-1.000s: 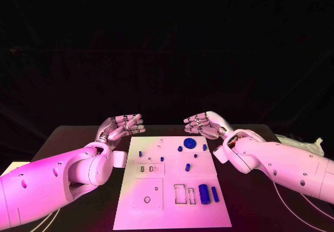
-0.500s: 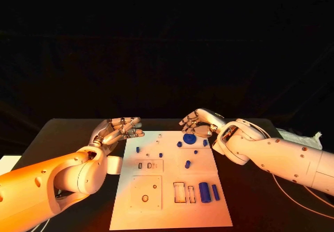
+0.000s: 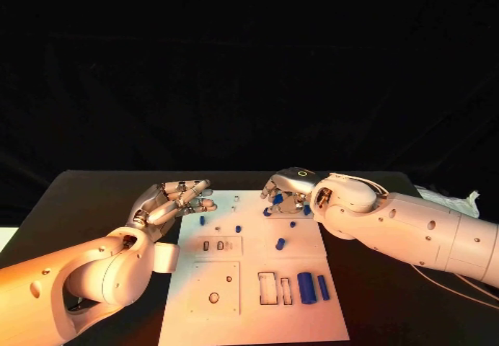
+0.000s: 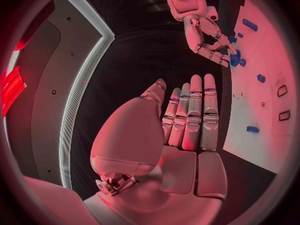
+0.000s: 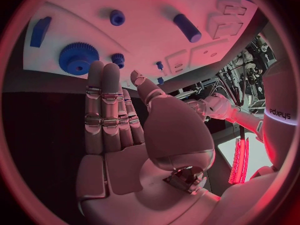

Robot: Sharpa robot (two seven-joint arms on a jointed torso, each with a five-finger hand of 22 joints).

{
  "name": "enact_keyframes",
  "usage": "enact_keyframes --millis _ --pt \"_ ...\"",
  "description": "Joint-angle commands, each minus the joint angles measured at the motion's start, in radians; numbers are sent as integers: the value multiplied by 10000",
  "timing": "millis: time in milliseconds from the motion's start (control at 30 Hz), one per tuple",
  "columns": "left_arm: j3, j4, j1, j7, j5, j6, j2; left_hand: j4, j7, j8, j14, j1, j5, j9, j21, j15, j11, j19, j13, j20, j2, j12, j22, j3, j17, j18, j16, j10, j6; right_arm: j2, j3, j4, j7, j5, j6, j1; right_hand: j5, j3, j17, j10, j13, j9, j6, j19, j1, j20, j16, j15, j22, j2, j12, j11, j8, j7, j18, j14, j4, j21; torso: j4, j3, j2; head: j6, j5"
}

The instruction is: Assemble the parts on the task board

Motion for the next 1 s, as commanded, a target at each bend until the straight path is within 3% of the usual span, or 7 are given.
enact_keyframes --millis 33,133,333,567,733,867,1000 --pt "23 73 29 -47 -62 283 -29 18 38 -36 44 -2 -13 -11 -10 17 40 87 -5 -3 -50 -61 -14 58 9 101 -1 -27 -10 40 4 -7 -495 -1093 699 31 -370 -10 404 -11 6 13 27 86 -129 -19 614 -25 179 -169 -4 -67 -2 -100 110 414 265 309 74 -17 130 -18 -61" --pt "28 93 34 -58 -62 287 -45 17 47 -51 43 -10 -14 -11 -19 21 47 90 -6 -1 -57 -78 -18 61 22 100 -10 -36 -19 68 5 -7 -586 -1236 767 42 -401 65 1254 -14 1 18 83 92 -89 -17 1499 -50 331 -211 -2 -48 5 -111 99 412 417 562 88 -16 167 -3 -48" --pt "32 80 37 -75 -62 298 -42 16 49 -55 42 -12 -14 -12 -22 23 49 91 -6 0 -59 -83 -20 62 26 99 -13 -39 -21 113 5 -55 -698 -1386 848 51 -371 229 1925 -155 -20 11 78 -16 36 -11 2134 -28 495 -272 -16 -25 -6 -117 98 321 546 817 113 -31 196 -18 -92" --pt "32 51 37 -109 -62 280 -26 6 57 -75 35 -10 -11 -12 -36 29 56 92 -6 3 -63 -106 -27 74 43 97 -29 -50 -33 172 4 -184 -701 -1235 1033 58 -391 691 4067 -184 -10 18 174 -30 166 -13 4220 -48 924 -345 -2 -34 4 -147 102 513 860 1518 153 -53 228 -58 -150" --pt "32 39 37 -132 -62 277 -25 -5 60 -86 30 0 -8 -12 -46 31 59 94 -5 4 -57 -119 -32 91 55 97 -40 -55 -38 211 4 -251 -686 -1144 1273 59 -444 1080 5388 -37 -8 34 329 -28 222 -25 5503 -73 1253 -364 3 -63 22 -179 96 591 1050 2041 171 -45 254 -65 -177" --pt "32 37 37 -159 -62 282 -31 -22 61 -96 25 17 -7 -11 -57 33 60 95 -4 4 -57 -131 -37 108 67 96 -51 -58 -39 239 3 -316 -660 -1097 1388 60 -466 1440 5994 48 -11 35 423 -124 233 -18 6157 -61 1949 -531 -8 -77 8 -173 46 527 1253 2784 184 -53 269 -72 -179" --pt "32 30 37 -179 -62 287 -34 -22 61 -96 25 17 -7 -11 -57 33 60 95 -4 4 -57 -131 -37 108 67 96 -51 -58 -39 280 2 -365 -606 -1031 1441 59 -511 1629 6380 144 -3 50 523 -98 261 -18 6529 -62 2557 -559 9 -96 31 -182 -11 529 1368 3326 195 -57 284 -59 -176"
